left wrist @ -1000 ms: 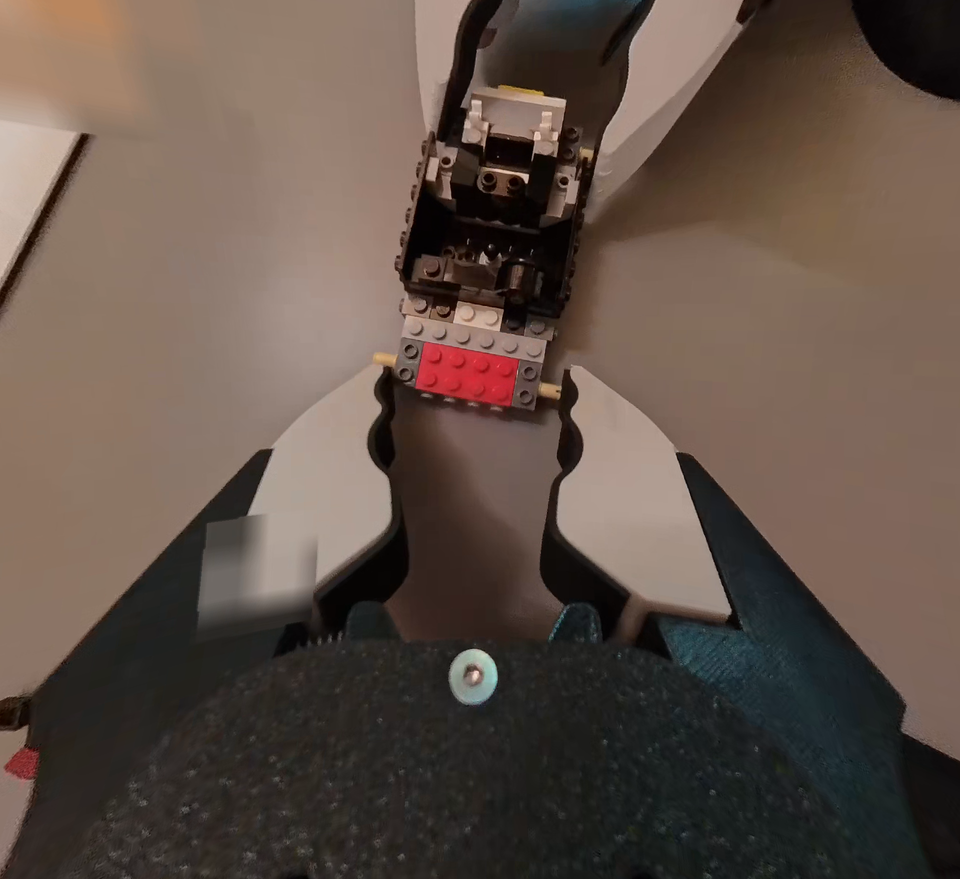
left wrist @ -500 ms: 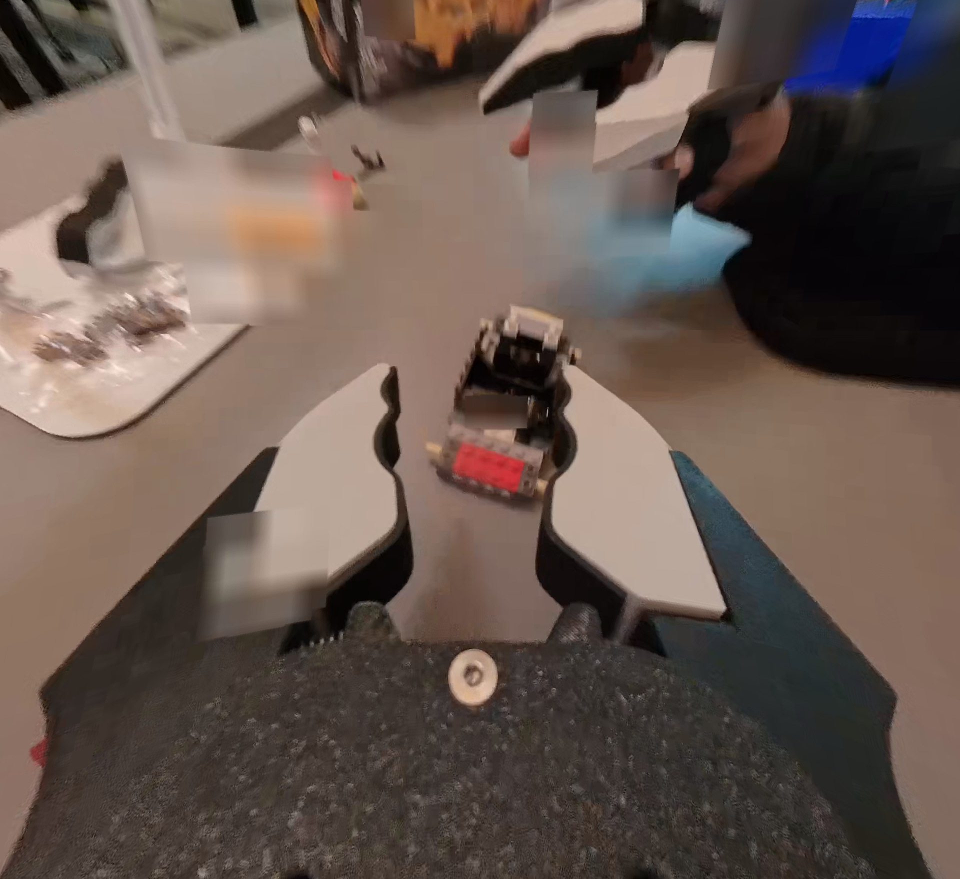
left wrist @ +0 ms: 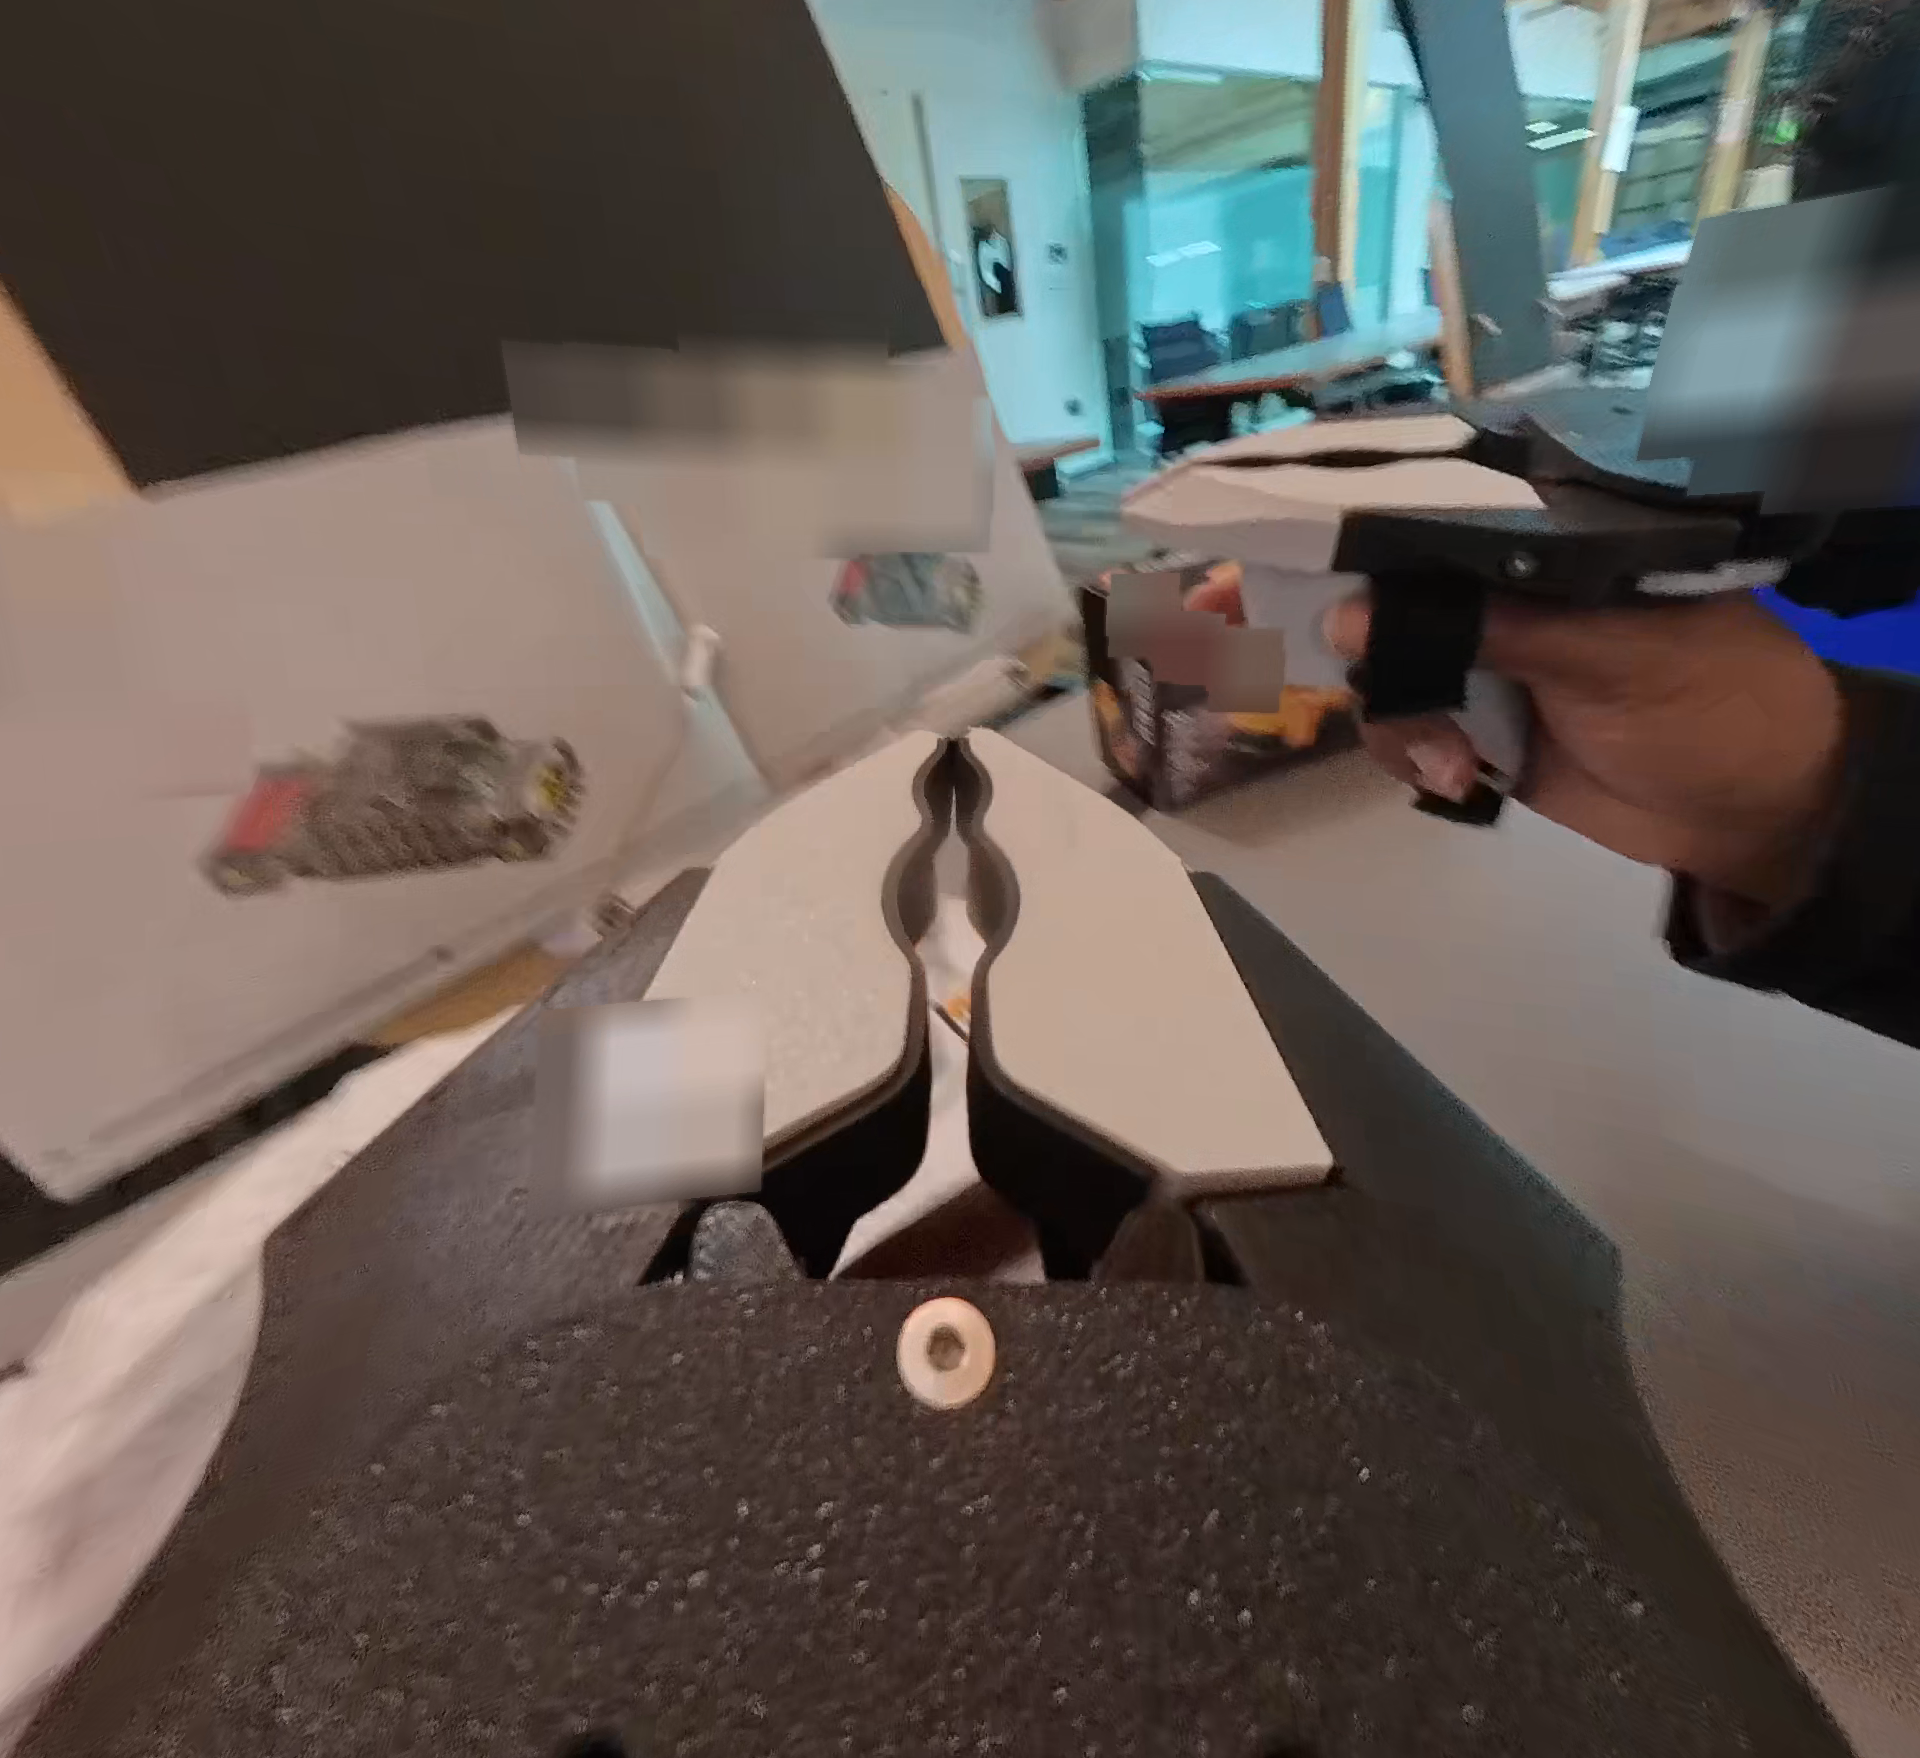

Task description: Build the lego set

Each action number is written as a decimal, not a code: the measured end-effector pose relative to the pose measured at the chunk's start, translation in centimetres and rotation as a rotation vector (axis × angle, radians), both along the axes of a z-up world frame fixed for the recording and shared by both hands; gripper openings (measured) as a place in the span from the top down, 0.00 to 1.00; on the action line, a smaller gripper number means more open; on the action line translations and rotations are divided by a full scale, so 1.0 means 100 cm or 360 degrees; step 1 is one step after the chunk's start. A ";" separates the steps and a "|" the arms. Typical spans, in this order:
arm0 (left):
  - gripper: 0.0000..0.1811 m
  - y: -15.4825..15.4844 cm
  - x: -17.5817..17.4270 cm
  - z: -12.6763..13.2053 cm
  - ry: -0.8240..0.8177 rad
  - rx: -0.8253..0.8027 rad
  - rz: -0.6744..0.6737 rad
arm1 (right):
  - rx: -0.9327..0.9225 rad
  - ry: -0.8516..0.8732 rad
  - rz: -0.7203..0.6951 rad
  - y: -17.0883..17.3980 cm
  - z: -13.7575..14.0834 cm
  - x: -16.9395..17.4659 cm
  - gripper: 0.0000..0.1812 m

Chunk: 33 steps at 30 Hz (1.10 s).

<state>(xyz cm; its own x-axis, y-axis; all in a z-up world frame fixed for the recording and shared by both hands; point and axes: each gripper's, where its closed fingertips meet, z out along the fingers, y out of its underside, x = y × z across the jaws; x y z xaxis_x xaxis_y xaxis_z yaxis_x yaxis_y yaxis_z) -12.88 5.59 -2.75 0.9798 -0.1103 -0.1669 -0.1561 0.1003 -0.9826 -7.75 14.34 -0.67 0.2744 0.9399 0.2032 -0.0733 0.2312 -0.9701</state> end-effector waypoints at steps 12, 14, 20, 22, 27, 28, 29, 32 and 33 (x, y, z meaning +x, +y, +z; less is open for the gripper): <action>1.00 0.004 -0.100 0.012 -0.0362 0.0179 0.0395 | -0.0072 0.0087 -0.0237 0.052 -0.009 -0.015 1.00; 1.00 -0.004 -0.115 0.012 -0.0401 0.0196 0.0438 | -0.0070 0.0056 -0.0252 0.054 -0.017 -0.013 0.99; 1.00 -0.025 -0.141 0.018 -0.0312 0.0208 0.0561 | -0.0061 -0.0001 -0.0199 0.045 -0.026 -0.018 0.97; 1.00 -0.027 -0.144 0.016 -0.0310 0.0206 0.0575 | -0.0060 -0.0016 -0.0185 0.041 -0.029 -0.021 0.97; 1.00 -0.022 -0.140 0.008 -0.0271 0.0202 0.0592 | -0.0053 -0.0016 -0.0206 0.041 -0.033 -0.023 0.97; 1.00 -0.020 -0.137 0.007 -0.0262 0.0204 0.0589 | -0.0034 -0.0006 -0.0230 0.042 -0.031 -0.022 0.98; 1.00 -0.017 -0.134 0.006 -0.0259 0.0201 0.0584 | -0.0015 0.0005 -0.0266 0.044 -0.028 -0.021 1.00; 1.00 -0.009 -0.118 0.006 -0.0265 0.0209 0.0572 | 0.0045 0.0038 -0.0388 0.053 -0.012 -0.019 1.00; 1.00 -0.007 -0.112 0.006 -0.0262 0.0211 0.0561 | 0.0058 0.0062 -0.0410 0.056 -0.004 -0.019 1.00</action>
